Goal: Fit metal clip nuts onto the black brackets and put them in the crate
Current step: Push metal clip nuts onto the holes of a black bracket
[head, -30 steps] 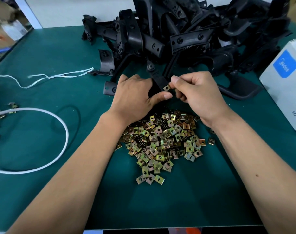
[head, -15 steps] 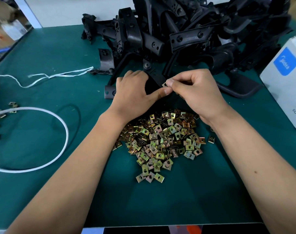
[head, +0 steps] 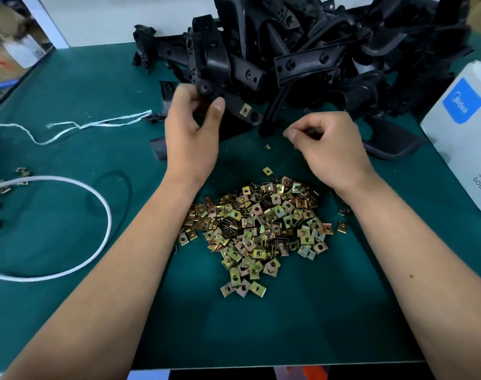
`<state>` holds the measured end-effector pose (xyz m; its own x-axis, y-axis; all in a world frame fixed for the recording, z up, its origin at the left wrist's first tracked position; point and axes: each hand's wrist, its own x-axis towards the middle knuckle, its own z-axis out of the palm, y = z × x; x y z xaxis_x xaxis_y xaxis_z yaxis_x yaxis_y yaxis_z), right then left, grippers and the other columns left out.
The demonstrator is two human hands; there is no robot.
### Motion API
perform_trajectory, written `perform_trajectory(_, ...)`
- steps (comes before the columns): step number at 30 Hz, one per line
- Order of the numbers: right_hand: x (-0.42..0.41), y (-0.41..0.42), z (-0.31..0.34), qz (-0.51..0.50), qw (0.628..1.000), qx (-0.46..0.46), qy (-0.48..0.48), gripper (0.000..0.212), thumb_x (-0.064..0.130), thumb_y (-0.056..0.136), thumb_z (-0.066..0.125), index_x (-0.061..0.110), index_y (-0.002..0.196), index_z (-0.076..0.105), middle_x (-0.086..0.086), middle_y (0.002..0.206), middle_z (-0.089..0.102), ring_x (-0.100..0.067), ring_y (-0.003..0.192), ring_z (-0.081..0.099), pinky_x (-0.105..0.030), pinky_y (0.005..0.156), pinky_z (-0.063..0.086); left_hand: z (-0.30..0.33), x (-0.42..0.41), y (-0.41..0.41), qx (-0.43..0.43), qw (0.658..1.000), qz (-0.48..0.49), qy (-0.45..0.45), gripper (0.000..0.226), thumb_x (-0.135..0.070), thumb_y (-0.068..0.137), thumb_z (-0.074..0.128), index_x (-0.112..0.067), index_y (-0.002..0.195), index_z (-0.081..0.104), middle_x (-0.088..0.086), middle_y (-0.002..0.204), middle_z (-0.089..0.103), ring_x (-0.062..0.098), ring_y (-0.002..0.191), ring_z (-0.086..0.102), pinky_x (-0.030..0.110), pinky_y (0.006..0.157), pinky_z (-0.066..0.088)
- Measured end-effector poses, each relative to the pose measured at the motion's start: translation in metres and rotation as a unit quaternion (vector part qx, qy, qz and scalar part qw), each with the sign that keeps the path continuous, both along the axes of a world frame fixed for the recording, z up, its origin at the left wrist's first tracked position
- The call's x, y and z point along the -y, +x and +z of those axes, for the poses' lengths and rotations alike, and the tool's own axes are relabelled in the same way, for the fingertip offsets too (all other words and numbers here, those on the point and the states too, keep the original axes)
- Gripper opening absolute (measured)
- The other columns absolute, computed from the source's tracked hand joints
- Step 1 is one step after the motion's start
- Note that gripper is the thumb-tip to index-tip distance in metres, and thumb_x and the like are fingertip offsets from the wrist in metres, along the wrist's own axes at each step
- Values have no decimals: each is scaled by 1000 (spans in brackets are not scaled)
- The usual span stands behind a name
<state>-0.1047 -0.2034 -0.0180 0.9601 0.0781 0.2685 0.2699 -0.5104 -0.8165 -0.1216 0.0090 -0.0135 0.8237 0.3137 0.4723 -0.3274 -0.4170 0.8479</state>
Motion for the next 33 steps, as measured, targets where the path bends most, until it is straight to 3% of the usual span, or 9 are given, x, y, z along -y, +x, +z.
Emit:
perform_trajectory(2, -1, -1, -2, 33, 996, 22, -81, 14, 16, 94, 72, 23, 103, 80, 12, 88, 69, 3, 75, 61, -17, 77, 49, 1, -6, 0, 44, 992, 46, 112, 20, -22, 99, 61, -4, 105, 54, -1, 88, 65, 21, 85, 59, 43, 82, 50)
perform_trajectory(6, -9, -2, -5, 81, 969, 45, -230, 32, 25, 97, 69, 29, 129, 71, 1, 111, 56, -12, 93, 50, -30, 87, 44, 4, -7, -2, 121, 937, 89, 315, 21, -22, 99, 61, -2, 101, 54, -2, 86, 51, 18, 82, 39, 27, 80, 28)
perform_trajectory(12, -5, -4, 0, 135, 970, 42, -199, 16, 37, 86, 80, 25, 98, 78, 8, 92, 60, -1, 75, 50, -26, 73, 41, 1, -10, 1, 69, 952, 38, 297, 21, -23, 100, 58, -2, 105, 55, -1, 83, 59, 26, 79, 52, 36, 83, 39)
perform_trajectory(15, -6, -6, 2, 165, 964, 19, -206, 14, 36, 84, 83, 25, 91, 77, 10, 91, 63, -1, 78, 55, -24, 72, 41, 0, -9, 0, 35, 973, -9, 230, 21, -21, 98, 60, -2, 105, 57, 2, 87, 67, 27, 80, 60, 48, 75, 48)
perform_trajectory(18, -6, -7, 3, 174, 964, -2, -201, 9, 31, 85, 82, 27, 85, 74, 13, 88, 65, -4, 78, 58, -20, 69, 42, -3, -7, -1, -4, 982, -25, 186, 20, -20, 98, 60, -4, 109, 58, 0, 91, 67, 23, 87, 62, 48, 80, 51)
perform_trajectory(21, -4, -6, 3, 155, 977, -15, -146, 12, 24, 89, 80, 26, 85, 69, 12, 82, 70, -3, 76, 64, -15, 70, 47, -4, -8, 0, -27, 990, -37, 134, 18, -18, 99, 59, -5, 111, 59, -3, 94, 68, 17, 91, 63, 44, 86, 53)
perform_trajectory(26, -4, -3, 3, 89, 995, -20, 47, 3, 13, 96, 71, 15, 96, 70, 3, 78, 74, -6, 70, 67, -23, 69, 52, -4, -4, 0, -49, 990, -94, 94, 17, -15, 99, 57, -6, 111, 64, 1, 97, 69, 19, 97, 65, 40, 91, 54)
perform_trajectory(31, -9, -4, 0, 50, 980, -80, 175, 7, 13, 97, 70, 12, 96, 77, 4, 72, 71, -5, 65, 62, -18, 61, 50, -4, 3, -2, -54, 984, -139, 99, 19, -17, 96, 62, -10, 113, 67, -13, 91, 67, 5, 90, 63, 19, 85, 47)
perform_trajectory(33, -9, -4, 2, 58, 966, -107, 227, 9, 9, 97, 69, 9, 100, 77, 0, 78, 74, -7, 71, 64, -19, 65, 52, -4, 5, -4, -55, 980, -159, 110, 23, -18, 94, 66, -9, 115, 66, -8, 93, 70, 8, 91, 66, 20, 85, 48)
